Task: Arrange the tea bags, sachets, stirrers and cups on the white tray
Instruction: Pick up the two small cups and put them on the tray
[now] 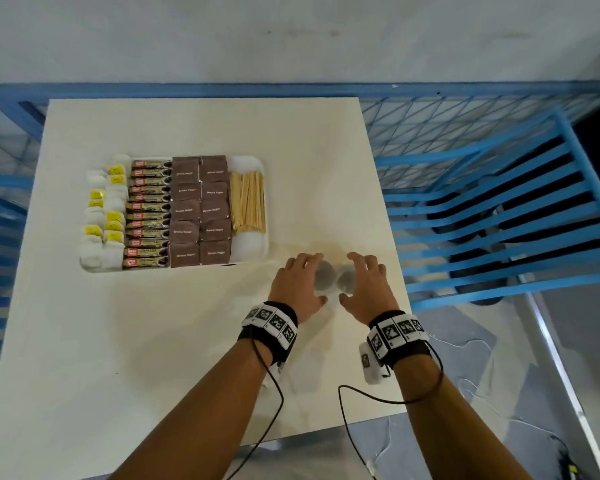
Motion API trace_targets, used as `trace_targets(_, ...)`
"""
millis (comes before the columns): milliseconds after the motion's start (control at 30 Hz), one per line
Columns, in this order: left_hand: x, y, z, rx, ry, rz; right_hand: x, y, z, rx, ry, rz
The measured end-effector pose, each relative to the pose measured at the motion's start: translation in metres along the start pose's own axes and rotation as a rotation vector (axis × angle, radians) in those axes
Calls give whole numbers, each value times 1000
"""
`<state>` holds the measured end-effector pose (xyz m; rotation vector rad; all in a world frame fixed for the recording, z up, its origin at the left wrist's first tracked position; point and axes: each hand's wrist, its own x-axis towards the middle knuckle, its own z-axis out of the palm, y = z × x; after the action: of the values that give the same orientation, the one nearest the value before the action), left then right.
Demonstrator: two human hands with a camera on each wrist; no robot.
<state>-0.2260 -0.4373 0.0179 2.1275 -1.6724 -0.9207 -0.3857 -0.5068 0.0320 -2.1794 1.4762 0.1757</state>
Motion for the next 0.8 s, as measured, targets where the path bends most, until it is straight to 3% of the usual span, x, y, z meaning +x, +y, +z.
trace_targets(133, 0, 2, 7, -159, 130, -66, 12, 2, -8, 74, 11, -12)
trace_targets(300, -5, -5, -15, -374, 348, -248, 56, -25, -19, 173, 68, -96)
trace_targets(567, -18, -47, -65, -331, 575, -379, 156, -90, -18, 142, -23, -160)
trace_targets(800, -20, -69, -77, -375, 640, -446, 206, -123, -19, 123, -50, -204)
